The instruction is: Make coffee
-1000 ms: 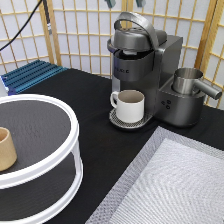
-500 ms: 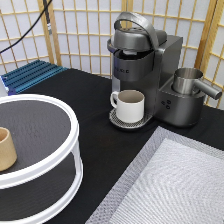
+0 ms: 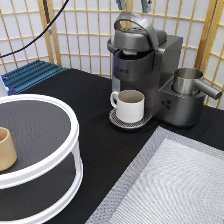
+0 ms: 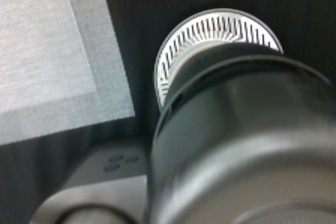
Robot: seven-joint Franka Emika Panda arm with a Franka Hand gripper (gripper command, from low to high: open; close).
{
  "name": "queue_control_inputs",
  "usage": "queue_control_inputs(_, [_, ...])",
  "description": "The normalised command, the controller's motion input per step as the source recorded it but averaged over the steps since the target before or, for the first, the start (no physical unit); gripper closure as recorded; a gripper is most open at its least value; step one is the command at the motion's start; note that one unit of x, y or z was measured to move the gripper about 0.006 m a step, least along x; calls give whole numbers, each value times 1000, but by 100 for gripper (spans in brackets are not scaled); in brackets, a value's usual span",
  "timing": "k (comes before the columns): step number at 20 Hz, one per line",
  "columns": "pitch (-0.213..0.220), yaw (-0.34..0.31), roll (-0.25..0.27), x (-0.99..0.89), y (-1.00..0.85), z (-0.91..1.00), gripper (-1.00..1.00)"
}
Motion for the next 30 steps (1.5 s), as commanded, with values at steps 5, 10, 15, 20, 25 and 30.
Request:
queue_control_inputs(5, [0, 0, -105, -119, -194, -450, -100])
queue_control_inputs(10, [0, 0, -90, -135, -258, -489, -100])
queue_control_inputs(15, [0, 0, -67, -194, -368, -515, -100])
queue_control_inputs(20, [0, 57, -43, -150, -375, -608, -100])
queue_control_inputs(25, [2, 161, -14, -73, -559, -933, -100])
queue_control_inputs(30, [16, 165, -37, -129, -680, -1000, -100])
